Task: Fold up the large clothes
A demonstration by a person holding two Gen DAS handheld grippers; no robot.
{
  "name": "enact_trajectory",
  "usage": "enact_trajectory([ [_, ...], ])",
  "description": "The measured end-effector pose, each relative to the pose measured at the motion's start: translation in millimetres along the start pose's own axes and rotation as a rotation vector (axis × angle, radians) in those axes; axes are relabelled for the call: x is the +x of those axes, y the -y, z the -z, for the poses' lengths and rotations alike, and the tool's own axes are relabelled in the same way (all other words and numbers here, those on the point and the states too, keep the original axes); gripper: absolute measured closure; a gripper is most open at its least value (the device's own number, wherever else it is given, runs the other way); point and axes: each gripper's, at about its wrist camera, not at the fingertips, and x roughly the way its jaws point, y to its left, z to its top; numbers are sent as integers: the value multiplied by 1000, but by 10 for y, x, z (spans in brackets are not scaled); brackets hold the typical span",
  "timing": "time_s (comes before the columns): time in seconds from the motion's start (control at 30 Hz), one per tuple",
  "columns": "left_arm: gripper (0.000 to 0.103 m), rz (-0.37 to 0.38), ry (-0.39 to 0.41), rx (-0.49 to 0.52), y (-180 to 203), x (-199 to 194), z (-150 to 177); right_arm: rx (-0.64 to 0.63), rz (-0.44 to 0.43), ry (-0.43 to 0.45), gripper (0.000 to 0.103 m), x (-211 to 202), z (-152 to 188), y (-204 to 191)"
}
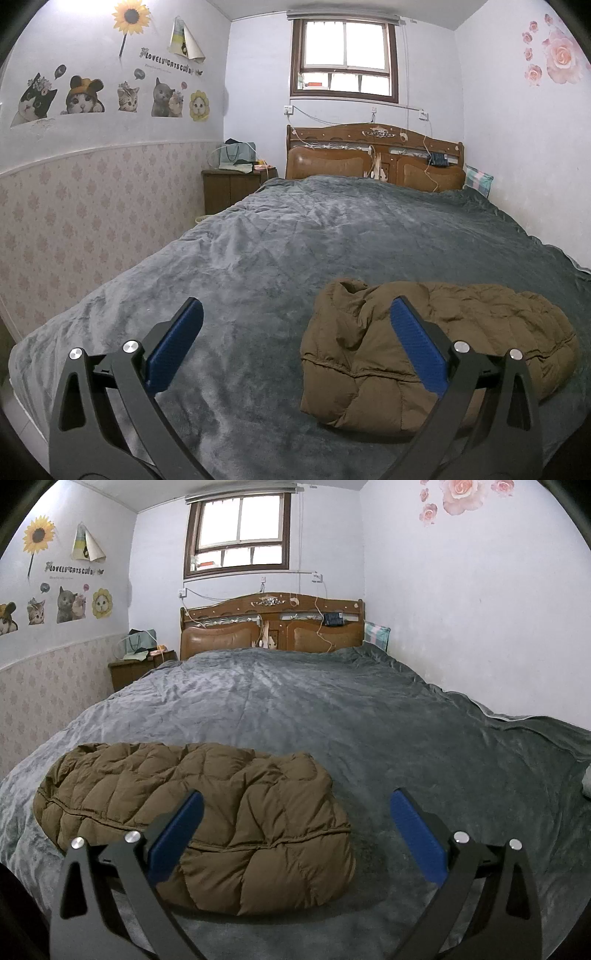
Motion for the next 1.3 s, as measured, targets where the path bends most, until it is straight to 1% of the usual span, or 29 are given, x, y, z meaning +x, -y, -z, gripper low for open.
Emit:
enact_trajectory([
  [1.3, 3, -3, 1, -6, 28, -10, 14, 9, 4, 0, 2, 8, -1, -7],
])
